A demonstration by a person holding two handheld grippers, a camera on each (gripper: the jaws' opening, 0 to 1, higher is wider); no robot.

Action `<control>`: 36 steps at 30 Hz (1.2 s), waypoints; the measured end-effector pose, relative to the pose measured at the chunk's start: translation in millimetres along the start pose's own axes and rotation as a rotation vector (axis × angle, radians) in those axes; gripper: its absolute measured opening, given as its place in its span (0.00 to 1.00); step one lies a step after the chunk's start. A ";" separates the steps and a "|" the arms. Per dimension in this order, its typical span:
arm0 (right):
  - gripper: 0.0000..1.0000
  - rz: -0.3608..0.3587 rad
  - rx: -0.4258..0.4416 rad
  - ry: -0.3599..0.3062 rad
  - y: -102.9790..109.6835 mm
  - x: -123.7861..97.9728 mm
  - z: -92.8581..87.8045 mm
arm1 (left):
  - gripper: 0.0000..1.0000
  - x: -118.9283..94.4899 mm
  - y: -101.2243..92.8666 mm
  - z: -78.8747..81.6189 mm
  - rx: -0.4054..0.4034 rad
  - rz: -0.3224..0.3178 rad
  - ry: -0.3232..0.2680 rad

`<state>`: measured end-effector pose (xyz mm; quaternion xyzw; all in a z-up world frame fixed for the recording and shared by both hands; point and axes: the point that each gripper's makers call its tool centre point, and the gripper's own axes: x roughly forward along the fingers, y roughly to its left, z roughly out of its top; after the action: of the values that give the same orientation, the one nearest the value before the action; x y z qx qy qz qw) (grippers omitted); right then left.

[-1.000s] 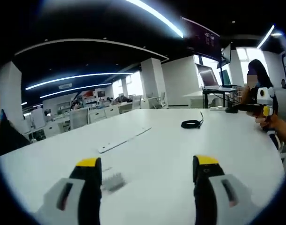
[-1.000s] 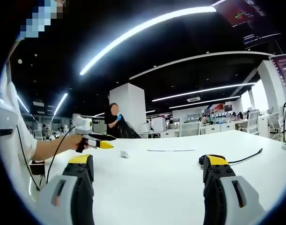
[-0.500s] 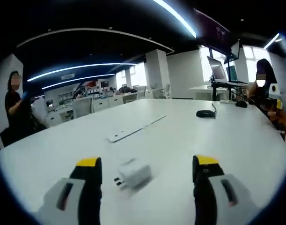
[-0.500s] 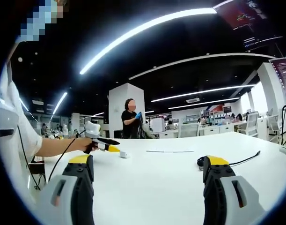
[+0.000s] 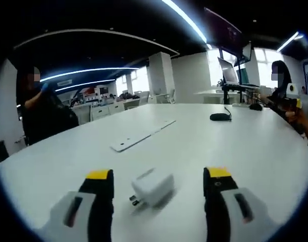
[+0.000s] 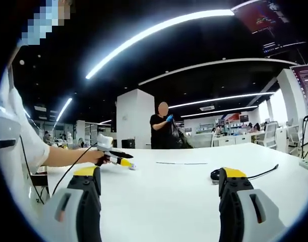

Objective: Plug the desk Type‑C cable into the charger adapter.

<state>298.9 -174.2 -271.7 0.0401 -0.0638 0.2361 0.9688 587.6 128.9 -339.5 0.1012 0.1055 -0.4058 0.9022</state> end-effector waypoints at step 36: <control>0.98 -0.010 -0.008 0.008 -5.5 -7.5 0.4 | 0.27 9.9 -1.8 -15.4 0.016 -0.050 0.060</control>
<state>294.8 -182.5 -272.7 0.0356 -0.0608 0.2311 0.9704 591.0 124.9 -357.1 0.1179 0.1316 -0.4258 0.8874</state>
